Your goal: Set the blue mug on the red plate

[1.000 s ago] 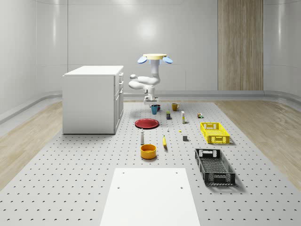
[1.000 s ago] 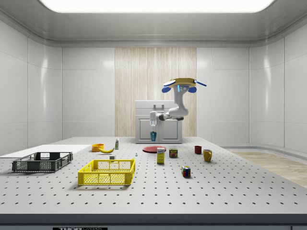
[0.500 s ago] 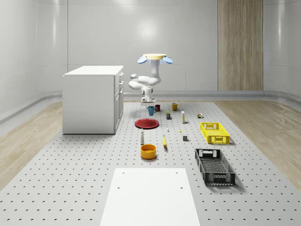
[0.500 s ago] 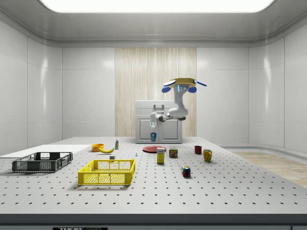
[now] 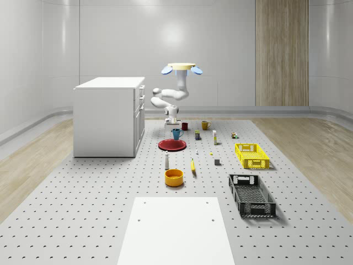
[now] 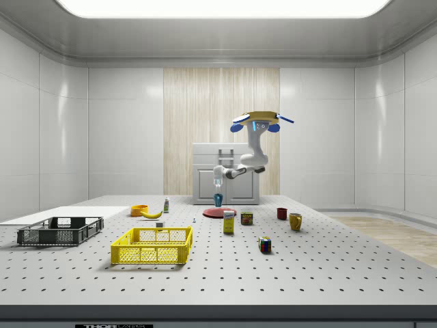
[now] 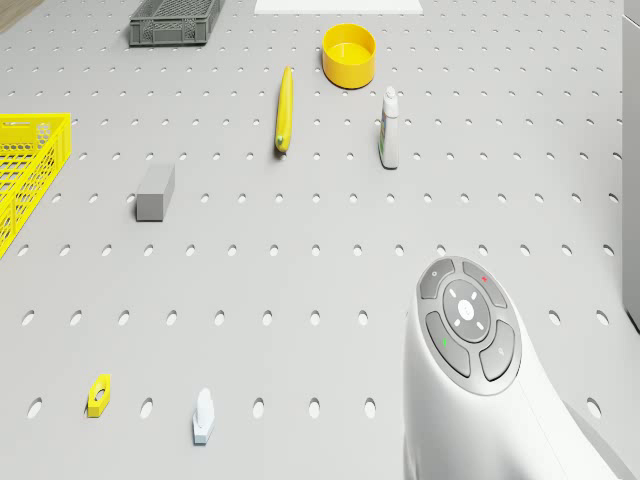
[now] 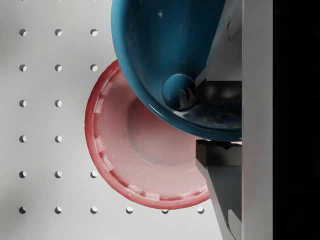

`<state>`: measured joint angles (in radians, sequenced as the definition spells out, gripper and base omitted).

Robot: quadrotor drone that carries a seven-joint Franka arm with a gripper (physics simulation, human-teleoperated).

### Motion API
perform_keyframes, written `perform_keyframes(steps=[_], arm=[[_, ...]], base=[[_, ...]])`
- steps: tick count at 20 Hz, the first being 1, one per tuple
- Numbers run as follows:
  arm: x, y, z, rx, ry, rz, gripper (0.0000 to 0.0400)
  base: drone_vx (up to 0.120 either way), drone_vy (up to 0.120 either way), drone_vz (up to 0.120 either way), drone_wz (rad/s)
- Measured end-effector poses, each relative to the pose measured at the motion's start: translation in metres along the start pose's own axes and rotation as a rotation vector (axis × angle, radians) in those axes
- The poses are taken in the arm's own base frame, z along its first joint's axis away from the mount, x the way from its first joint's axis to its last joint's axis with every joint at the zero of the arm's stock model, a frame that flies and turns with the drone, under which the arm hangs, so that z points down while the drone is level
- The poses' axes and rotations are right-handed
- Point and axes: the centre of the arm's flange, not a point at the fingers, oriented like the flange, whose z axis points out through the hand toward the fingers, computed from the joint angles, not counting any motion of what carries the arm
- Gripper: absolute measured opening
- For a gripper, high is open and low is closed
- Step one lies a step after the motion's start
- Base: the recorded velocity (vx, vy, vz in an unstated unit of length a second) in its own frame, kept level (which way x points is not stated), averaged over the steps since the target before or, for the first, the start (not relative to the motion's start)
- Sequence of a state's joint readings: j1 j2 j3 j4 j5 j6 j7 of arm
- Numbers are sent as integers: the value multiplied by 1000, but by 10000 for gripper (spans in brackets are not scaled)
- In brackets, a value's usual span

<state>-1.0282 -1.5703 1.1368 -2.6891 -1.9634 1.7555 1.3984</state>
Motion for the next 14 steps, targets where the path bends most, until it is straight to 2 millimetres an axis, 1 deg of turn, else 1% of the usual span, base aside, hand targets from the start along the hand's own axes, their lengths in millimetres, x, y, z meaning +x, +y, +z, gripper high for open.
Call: perform_keyframes(steps=[3,8,14], arm=[[5,5,9,0,0,0,100],[17,17,17,0,0,0,100],[22,22,30,0,0,0,100]], base=[[0,0,0,0],[0,0,0,0],[0,0,0,0]])
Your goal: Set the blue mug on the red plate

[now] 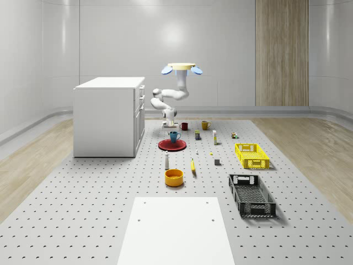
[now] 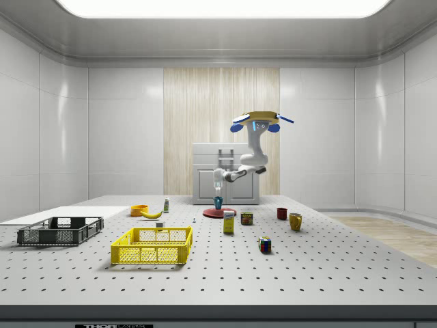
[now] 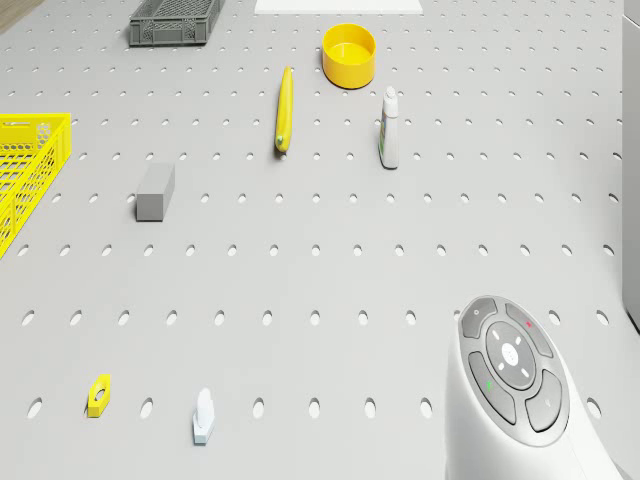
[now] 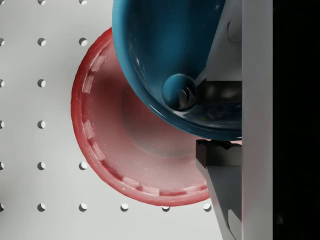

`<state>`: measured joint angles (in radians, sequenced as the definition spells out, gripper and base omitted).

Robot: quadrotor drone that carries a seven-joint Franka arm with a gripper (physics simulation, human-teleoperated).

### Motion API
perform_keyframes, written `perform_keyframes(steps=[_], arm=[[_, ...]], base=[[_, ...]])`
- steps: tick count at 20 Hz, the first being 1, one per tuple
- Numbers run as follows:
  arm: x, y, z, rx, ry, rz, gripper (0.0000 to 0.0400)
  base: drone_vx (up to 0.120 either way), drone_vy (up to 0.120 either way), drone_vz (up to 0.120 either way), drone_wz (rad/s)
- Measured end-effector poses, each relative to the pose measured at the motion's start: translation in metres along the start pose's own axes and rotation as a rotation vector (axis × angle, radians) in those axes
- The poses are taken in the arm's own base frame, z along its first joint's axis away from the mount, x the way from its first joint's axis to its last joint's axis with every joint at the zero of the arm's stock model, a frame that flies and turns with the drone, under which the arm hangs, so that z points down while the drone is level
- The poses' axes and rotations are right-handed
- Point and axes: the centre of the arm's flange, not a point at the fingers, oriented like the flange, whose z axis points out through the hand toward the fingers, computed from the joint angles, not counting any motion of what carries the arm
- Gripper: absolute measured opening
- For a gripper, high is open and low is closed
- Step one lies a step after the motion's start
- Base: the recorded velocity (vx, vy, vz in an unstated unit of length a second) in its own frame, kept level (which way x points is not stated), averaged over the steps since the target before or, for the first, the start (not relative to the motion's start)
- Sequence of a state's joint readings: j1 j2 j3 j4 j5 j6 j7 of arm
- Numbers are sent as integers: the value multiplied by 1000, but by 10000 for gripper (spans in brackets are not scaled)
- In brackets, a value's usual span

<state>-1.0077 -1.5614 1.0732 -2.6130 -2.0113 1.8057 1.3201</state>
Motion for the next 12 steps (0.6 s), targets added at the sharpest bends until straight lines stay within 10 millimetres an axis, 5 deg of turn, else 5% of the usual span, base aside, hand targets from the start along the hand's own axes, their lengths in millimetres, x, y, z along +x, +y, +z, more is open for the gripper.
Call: perform_keyframes(steps=[8,12], arm=[[2,2,23,0,0,0,100],[2,2,28,0,0,0,269]], base=[[0,0,0,0],[0,0,0,0]])
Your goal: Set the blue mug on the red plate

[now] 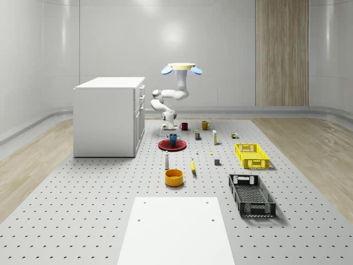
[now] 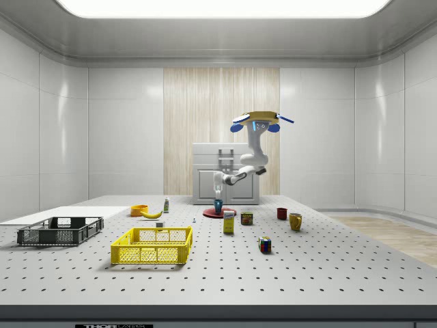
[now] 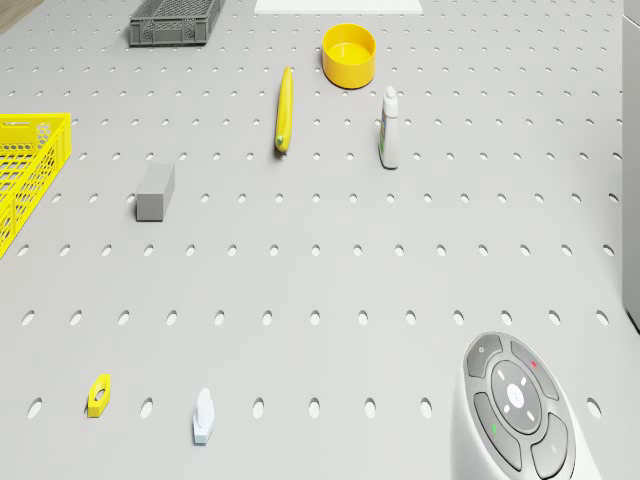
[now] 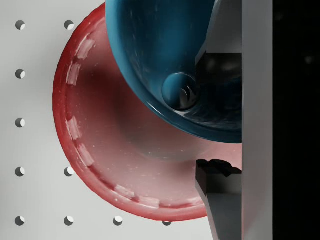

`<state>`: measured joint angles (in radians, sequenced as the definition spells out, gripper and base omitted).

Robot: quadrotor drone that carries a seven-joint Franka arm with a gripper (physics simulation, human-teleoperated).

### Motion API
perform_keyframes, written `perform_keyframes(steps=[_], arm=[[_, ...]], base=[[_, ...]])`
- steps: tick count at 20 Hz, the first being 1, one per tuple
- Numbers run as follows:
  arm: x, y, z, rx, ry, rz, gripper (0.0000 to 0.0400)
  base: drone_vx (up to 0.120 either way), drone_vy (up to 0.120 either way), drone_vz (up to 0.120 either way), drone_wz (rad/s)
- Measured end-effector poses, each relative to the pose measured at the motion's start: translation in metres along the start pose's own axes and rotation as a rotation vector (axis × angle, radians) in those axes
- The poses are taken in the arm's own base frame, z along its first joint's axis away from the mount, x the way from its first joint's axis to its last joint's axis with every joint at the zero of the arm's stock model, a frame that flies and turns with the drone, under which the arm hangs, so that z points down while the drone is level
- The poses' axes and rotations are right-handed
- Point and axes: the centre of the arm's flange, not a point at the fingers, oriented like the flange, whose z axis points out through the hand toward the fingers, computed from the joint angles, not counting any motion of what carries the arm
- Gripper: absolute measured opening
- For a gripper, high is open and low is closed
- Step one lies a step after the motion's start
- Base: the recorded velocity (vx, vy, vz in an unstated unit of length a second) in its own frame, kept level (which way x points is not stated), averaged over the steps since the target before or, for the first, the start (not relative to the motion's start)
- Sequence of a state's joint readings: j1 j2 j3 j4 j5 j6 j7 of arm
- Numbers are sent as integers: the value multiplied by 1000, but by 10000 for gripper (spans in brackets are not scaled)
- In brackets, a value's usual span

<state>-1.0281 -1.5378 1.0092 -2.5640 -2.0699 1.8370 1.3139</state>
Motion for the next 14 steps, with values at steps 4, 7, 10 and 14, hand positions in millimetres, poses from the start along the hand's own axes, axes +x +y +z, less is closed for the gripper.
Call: perform_keyframes(steps=[4,7,10,14], arm=[[0,0,-6,0,0,0,352],[0,0,-14,0,0,0,377],[0,0,-19,0,0,0,389],[0,0,-22,0,0,0,395]], base=[[0,0,0,0],[0,0,0,0],[0,0,0,0],[0,0,0,0]])
